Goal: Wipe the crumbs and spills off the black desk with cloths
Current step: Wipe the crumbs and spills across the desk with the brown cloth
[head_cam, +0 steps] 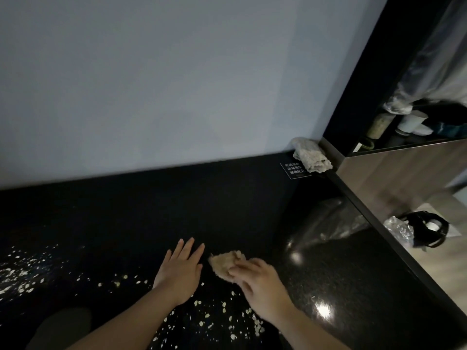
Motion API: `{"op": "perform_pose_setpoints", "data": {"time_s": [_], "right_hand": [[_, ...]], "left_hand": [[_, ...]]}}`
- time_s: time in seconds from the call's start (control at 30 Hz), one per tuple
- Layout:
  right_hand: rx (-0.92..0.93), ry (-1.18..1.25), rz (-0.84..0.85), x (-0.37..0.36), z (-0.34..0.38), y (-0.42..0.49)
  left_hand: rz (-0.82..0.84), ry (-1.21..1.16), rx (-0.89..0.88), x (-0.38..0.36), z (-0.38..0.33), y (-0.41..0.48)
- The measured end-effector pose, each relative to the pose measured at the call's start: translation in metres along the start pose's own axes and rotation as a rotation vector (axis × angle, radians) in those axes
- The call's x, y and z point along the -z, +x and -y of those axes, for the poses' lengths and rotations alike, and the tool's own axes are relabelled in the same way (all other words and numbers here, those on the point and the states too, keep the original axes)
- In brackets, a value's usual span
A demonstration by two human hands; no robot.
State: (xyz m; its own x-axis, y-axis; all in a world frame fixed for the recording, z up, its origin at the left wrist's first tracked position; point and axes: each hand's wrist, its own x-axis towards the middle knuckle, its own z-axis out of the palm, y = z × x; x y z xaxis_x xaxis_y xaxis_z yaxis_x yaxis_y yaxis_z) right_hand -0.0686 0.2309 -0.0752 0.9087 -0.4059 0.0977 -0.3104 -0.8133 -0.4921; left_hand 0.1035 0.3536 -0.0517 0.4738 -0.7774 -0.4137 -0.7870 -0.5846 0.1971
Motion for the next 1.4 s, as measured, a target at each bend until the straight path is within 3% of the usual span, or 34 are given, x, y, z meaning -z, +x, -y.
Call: {"op": "perform_pose_setpoints", "data": {"time_s": [0.07, 0.17, 0.27, 0.33, 0.4, 0.5, 0.6, 0.73, 0.8, 0.9, 0.97, 1.07, 1.13, 1.2, 1.27, 1.4], "right_hand": [[-0.005, -0.01, -0.128, 0.014, -0.023, -0.001], [-0.386, -0.182, -0.307, 0.044, -0.073, -0.026], [-0.63, -0.108, -0.387, 0.054, -0.077, -0.054], [-0.54, -0.084, -0.377, 0.036, -0.046, -0.049], [-0.348, 0.021, -0.282, 0.004, -0.01, -0.044], [-0.117, -0.009, -0.233, -0.006, 0.015, -0.039], [-0.242, -0.039, -0.393, 0.024, -0.017, -0.048], [-0.7, -0.13, -0.351, 0.043, -0.047, -0.071], [-0.62, -0.123, -0.295, 0.019, -0.019, -0.067], [-0.272, -0.024, -0.194, -0.017, 0.033, -0.056], [-0.137, -0.016, -0.156, -0.017, 0.042, -0.049], [-0.259, -0.063, -0.284, 0.007, 0.011, -0.059], [-0.525, -0.172, -0.314, 0.024, -0.011, -0.081], [-0.75, -0.199, -0.236, 0.025, -0.004, -0.095], [-0.678, -0.203, -0.22, 0.003, 0.029, -0.092], [-0.331, -0.061, -0.153, -0.037, 0.082, -0.079]], "left_hand": [[0.011, -0.009, -0.014, -0.001, 0.0, -0.004], [0.012, -0.016, -0.027, -0.006, -0.002, -0.01], [-0.008, -0.022, -0.019, -0.009, -0.003, -0.012], [-0.012, -0.027, -0.012, -0.011, -0.005, -0.013], [-0.008, -0.023, -0.01, -0.011, -0.008, -0.014], [-0.001, -0.02, -0.018, -0.011, -0.009, -0.015], [-0.01, -0.024, -0.027, -0.014, -0.009, -0.018], [-0.013, -0.017, -0.033, -0.018, -0.013, -0.025], [-0.003, -0.016, -0.047, -0.02, -0.017, -0.029], [-0.005, 0.003, -0.066, -0.023, -0.022, -0.037], [0.011, 0.03, -0.076, -0.024, -0.023, -0.042], [0.045, 0.065, -0.108, -0.023, -0.023, -0.05], [0.058, 0.083, -0.125, -0.024, -0.022, -0.059], [0.073, 0.098, -0.14, -0.025, -0.021, -0.071], [0.077, 0.097, -0.146, -0.028, -0.02, -0.082], [0.053, 0.113, -0.138, -0.037, -0.012, -0.099]]}}
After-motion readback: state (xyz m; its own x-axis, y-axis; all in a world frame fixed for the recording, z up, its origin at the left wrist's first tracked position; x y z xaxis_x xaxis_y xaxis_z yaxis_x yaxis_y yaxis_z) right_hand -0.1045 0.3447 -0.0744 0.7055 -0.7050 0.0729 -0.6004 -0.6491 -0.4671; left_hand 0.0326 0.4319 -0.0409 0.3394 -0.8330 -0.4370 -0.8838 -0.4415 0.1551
